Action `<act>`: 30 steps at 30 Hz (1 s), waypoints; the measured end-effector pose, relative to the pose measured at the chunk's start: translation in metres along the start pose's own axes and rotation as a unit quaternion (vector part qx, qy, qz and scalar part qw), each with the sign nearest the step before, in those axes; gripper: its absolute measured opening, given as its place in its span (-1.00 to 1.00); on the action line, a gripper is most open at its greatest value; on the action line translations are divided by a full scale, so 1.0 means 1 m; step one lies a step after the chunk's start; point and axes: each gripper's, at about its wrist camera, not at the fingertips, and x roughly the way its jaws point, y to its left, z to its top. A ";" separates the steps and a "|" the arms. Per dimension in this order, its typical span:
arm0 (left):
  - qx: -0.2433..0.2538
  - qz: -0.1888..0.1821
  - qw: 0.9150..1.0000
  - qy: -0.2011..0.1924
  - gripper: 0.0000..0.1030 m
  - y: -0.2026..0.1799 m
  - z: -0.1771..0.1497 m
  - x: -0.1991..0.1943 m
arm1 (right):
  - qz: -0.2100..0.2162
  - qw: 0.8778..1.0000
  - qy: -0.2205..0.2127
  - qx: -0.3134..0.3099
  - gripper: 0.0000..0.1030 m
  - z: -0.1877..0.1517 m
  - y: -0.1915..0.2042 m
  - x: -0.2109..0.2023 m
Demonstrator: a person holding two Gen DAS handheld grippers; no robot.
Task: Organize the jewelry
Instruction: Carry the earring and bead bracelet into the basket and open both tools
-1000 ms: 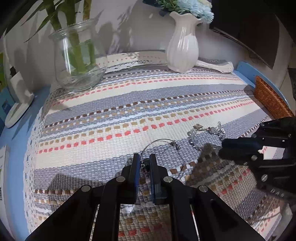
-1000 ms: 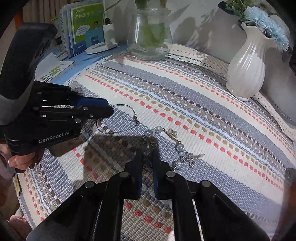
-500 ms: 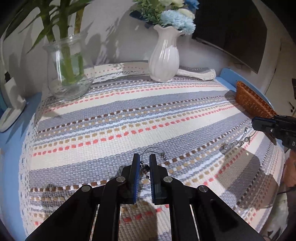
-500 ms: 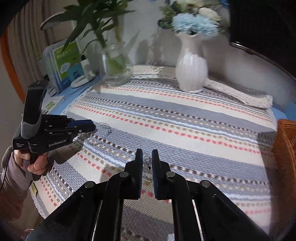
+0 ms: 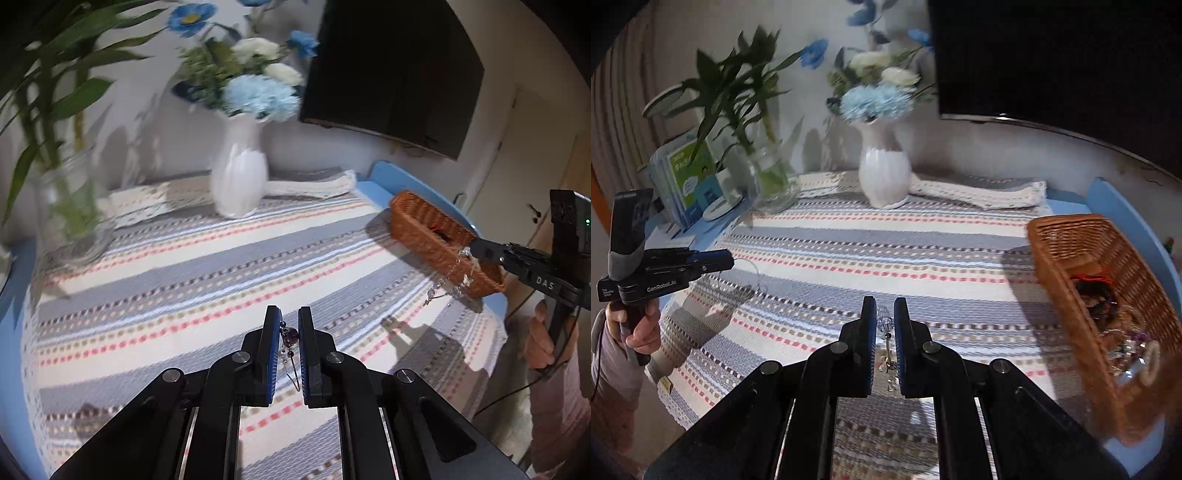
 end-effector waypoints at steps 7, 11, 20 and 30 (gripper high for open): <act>0.049 -0.029 0.998 0.004 -0.82 -0.058 0.052 0.038 | -0.037 0.997 -0.039 0.047 -0.80 0.018 -0.057 -0.035; 0.071 -0.059 0.996 0.002 -0.82 -0.094 0.084 0.068 | -0.064 0.993 -0.055 0.082 -0.80 0.034 -0.093 -0.049; 0.099 -0.153 0.983 -0.002 -0.82 -0.167 0.150 0.148 | -0.125 0.980 -0.060 0.140 -0.80 0.074 -0.178 -0.036; 0.100 -0.195 0.974 0.051 -0.82 -0.212 0.158 0.253 | -0.157 0.965 0.017 0.211 -0.80 0.083 -0.257 0.031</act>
